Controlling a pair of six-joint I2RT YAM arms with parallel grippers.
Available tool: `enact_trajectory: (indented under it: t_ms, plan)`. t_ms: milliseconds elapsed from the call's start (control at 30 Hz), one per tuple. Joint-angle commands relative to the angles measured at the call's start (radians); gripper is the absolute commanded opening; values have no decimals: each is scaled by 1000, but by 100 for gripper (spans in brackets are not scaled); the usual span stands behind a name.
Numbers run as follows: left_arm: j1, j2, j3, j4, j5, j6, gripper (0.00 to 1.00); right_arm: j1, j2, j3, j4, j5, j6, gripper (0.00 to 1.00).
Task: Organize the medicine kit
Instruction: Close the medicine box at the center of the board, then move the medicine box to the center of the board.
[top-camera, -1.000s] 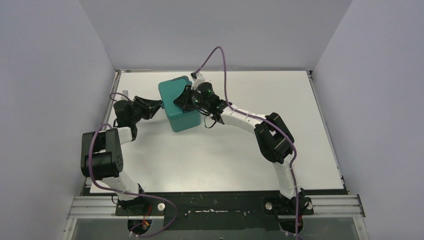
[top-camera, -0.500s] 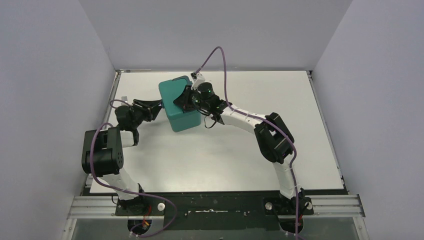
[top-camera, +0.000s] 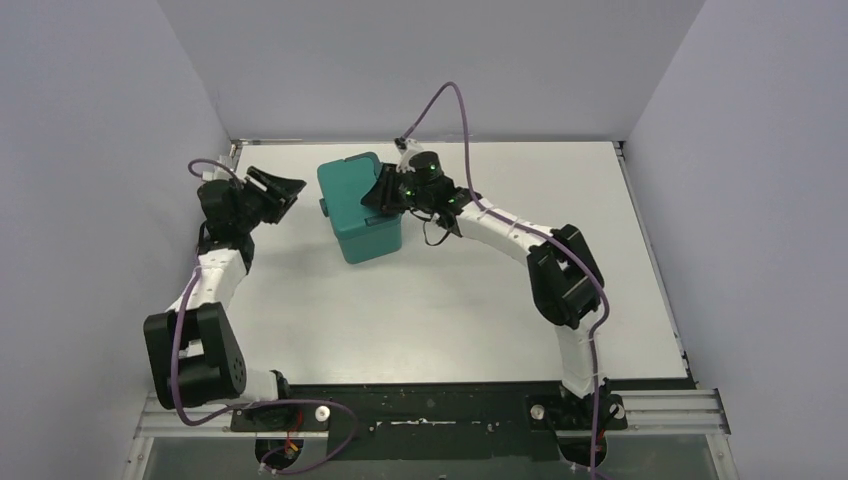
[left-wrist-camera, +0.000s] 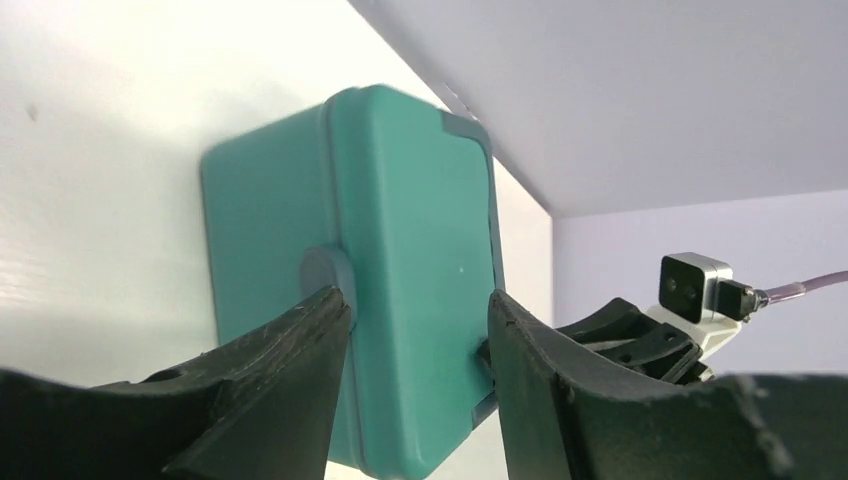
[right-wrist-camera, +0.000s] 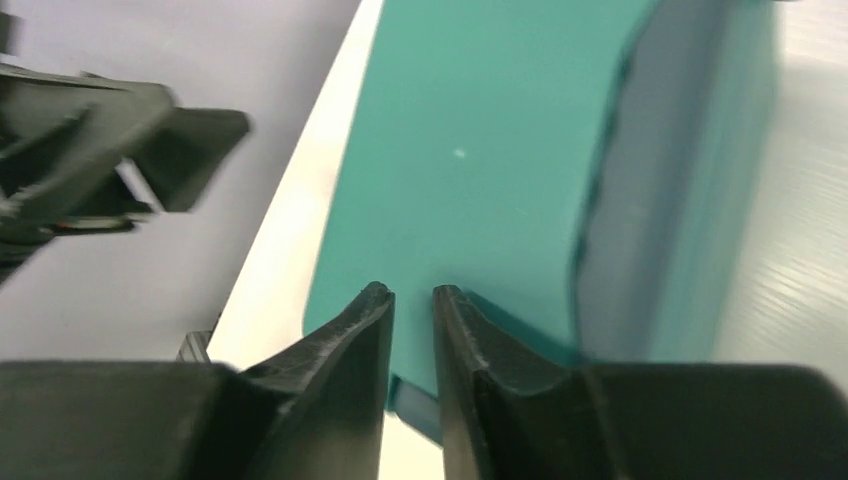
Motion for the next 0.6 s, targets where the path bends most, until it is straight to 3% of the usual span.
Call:
enact_trajectory:
  t_ms: [0, 300, 467, 567]
  plan:
    - [-24, -110, 137, -327, -79, 343, 51, -78, -171, -96, -146, -4, -66, 29]
    - [-352, -151, 290, -615, -236, 645, 52, -160, -542, -412, -218, 81, -136, 64]
    - [-506, -86, 341, -673, -236, 723, 52, -162, -727, -540, -294, 158, -165, 89]
    - [-603, -30, 363, -672, -265, 785, 52, -163, -821, -587, -321, 190, -157, 98]
